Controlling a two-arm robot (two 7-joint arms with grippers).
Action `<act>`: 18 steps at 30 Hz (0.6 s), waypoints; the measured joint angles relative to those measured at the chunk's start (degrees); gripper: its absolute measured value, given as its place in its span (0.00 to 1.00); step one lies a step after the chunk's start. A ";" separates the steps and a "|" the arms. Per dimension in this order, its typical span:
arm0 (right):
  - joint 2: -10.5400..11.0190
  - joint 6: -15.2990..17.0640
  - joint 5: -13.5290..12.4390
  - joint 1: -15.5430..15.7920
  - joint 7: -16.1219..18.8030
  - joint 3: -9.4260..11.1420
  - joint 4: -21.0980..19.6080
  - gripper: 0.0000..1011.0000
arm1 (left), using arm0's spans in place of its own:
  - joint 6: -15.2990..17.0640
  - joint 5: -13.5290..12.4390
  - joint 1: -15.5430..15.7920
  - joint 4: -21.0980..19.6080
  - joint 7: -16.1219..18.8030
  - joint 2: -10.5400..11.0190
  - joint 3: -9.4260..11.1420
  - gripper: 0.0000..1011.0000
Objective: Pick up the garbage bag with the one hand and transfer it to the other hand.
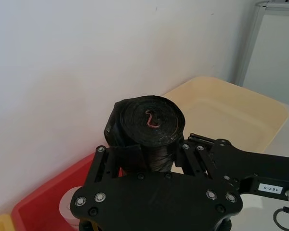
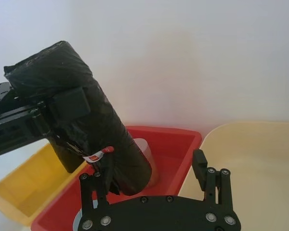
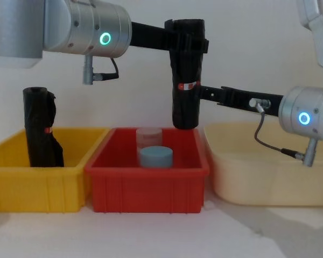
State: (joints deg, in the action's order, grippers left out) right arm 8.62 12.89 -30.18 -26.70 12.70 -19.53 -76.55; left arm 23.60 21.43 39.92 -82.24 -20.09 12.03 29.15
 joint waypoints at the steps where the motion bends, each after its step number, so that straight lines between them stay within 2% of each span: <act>1: 0.01 0.07 -0.01 -0.10 -0.04 -0.04 0.05 0.99 | 0.00 0.00 0.00 0.00 0.00 0.00 -0.01 0.49; 18: 1.29 2.01 -0.82 -0.56 -0.03 -0.98 -0.91 0.99 | 0.05 0.02 -0.02 0.00 -0.06 0.00 0.11 0.49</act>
State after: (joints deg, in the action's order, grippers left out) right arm 9.91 14.90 -31.00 -27.26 12.66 -20.50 -77.46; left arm 23.65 21.45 39.90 -82.23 -20.15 12.03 29.26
